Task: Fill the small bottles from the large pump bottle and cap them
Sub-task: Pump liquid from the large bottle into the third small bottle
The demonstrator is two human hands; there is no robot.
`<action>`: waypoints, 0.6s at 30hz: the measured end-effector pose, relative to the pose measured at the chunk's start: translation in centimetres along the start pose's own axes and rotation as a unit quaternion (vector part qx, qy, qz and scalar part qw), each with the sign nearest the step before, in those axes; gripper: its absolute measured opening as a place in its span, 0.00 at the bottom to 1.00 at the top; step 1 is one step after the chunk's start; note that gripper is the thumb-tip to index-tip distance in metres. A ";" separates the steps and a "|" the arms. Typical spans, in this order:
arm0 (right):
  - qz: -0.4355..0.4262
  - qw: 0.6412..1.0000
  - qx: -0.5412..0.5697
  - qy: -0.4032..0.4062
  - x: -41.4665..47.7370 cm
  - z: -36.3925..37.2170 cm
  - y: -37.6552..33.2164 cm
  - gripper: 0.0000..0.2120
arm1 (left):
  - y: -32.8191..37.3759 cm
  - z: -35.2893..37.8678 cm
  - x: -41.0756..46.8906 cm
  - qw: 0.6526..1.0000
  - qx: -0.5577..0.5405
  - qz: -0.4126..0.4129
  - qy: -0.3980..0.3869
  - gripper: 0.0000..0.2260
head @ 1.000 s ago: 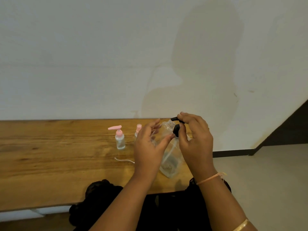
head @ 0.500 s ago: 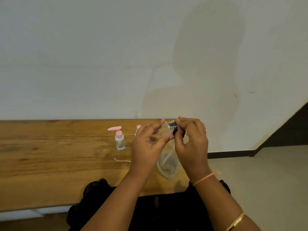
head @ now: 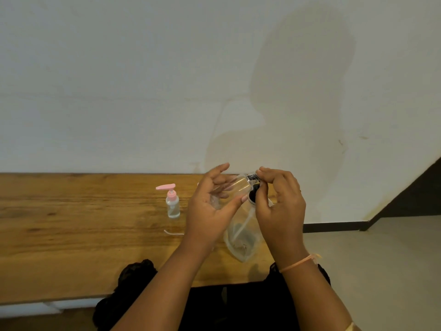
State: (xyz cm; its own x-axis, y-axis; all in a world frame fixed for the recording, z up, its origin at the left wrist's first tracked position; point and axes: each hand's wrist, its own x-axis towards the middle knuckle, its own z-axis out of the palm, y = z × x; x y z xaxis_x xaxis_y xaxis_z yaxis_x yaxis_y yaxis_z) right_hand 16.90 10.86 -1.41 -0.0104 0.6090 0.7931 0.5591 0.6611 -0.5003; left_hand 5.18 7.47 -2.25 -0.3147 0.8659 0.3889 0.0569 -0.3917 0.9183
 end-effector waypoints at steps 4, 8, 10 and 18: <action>0.011 1.000 0.020 0.006 -0.3 0.3 0.4 0.07 | 0.2 -0.1 0.1 0.998 -0.040 -0.046 0.001 0.17; 0.005 1.000 0.031 0.002 -0.6 0.7 1.1 0.05 | -0.1 -0.5 0.3 0.992 -0.081 -0.093 -0.022 0.17; 0.005 1.000 0.028 0.000 -0.7 0.7 1.1 0.06 | 0.0 -0.6 0.3 0.991 -0.079 -0.103 -0.030 0.17; 0.021 0.997 0.070 0.010 -0.3 0.1 -0.4 0.09 | 0.8 -0.9 0.5 0.992 -0.090 -0.088 -0.015 0.17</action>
State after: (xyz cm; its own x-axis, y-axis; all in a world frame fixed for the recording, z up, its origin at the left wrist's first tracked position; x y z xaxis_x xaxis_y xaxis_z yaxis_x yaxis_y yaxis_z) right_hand 16.61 10.40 -1.44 0.0282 0.6288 0.7771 0.4377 0.6911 -0.5751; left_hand 4.22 7.28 -1.39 -0.2769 0.9335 0.2278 -0.1672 -0.2803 0.9452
